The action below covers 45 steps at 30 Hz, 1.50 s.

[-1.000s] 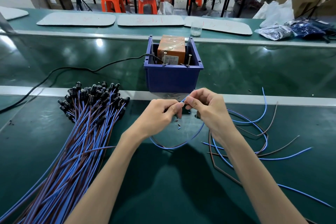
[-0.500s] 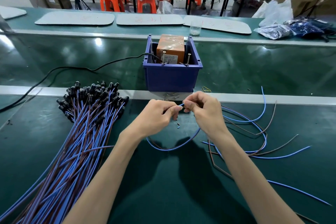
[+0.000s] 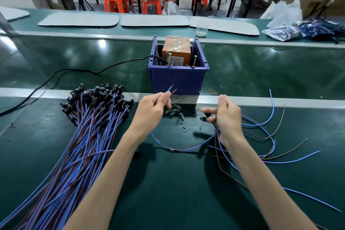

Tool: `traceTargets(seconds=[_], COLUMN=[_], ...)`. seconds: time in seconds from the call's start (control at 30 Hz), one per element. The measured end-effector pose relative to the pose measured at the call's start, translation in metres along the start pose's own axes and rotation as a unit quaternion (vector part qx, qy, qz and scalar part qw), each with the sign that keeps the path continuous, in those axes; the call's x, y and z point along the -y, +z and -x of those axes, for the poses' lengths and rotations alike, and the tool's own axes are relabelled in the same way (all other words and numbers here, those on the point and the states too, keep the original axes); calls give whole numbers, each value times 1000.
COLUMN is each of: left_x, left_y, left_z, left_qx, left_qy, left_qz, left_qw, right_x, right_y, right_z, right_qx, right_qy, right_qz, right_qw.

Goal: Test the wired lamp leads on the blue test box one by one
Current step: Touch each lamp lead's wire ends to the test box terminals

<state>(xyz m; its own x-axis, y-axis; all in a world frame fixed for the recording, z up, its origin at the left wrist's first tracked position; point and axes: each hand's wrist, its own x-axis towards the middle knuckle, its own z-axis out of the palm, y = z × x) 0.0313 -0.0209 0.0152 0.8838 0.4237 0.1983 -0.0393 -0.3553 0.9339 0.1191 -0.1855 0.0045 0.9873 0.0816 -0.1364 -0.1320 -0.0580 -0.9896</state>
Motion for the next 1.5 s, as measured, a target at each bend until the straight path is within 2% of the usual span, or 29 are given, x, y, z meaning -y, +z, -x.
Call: traceTargets(seconds=[0.07, 0.13, 0.23, 0.37, 0.47, 0.57, 0.7, 0.87, 1.07, 1.17, 1.3, 1.5], left_x=[1, -1, -4, -3, -2, -3, -9, -17, -20, -20, -17, -15], left_y=[2, 6, 17, 24, 29, 33, 43, 51, 55, 57, 61, 70], left_z=[0, 1, 3, 5, 7, 9, 14, 22, 26, 29, 29, 32], left_qx=[-11, -25, -24, -4, -21, -46, -54, -39, -46, -45, -76, -152], left_qy=[-30, -63, -97, -137, -145, -135, -117, -109, -91, -68, -56, -70], left_qz=[52, 111, 164, 218, 244, 263, 246, 216, 201, 195, 178, 180], left_qw=[998, 992, 981, 966, 959, 954, 961, 970, 974, 977, 979, 969], right_x=[4, 9, 23, 33, 30, 28, 25, 22, 21, 22, 23, 22], right_y=[-1, -2, -4, -7, -7, -5, 1, 11, 17, 19, 18, 24], right_z=[-2, -1, 2, 1, 3, 5, 16, 32, 39, 42, 42, 46], right_qx=[-41, -52, 7, 67, 110, 159, 186, 228, 225, 220, 174, 85], right_qy=[-12, 5, 41, 62, 49, 85, 61, 54, 47, 79, 113, 37], right_qz=[31, -49, -255, -317, -302, -288, -183, -157, -148, -181, -206, -232], right_qw=[999, 997, 966, 944, 946, 941, 963, 959, 962, 955, 956, 968])
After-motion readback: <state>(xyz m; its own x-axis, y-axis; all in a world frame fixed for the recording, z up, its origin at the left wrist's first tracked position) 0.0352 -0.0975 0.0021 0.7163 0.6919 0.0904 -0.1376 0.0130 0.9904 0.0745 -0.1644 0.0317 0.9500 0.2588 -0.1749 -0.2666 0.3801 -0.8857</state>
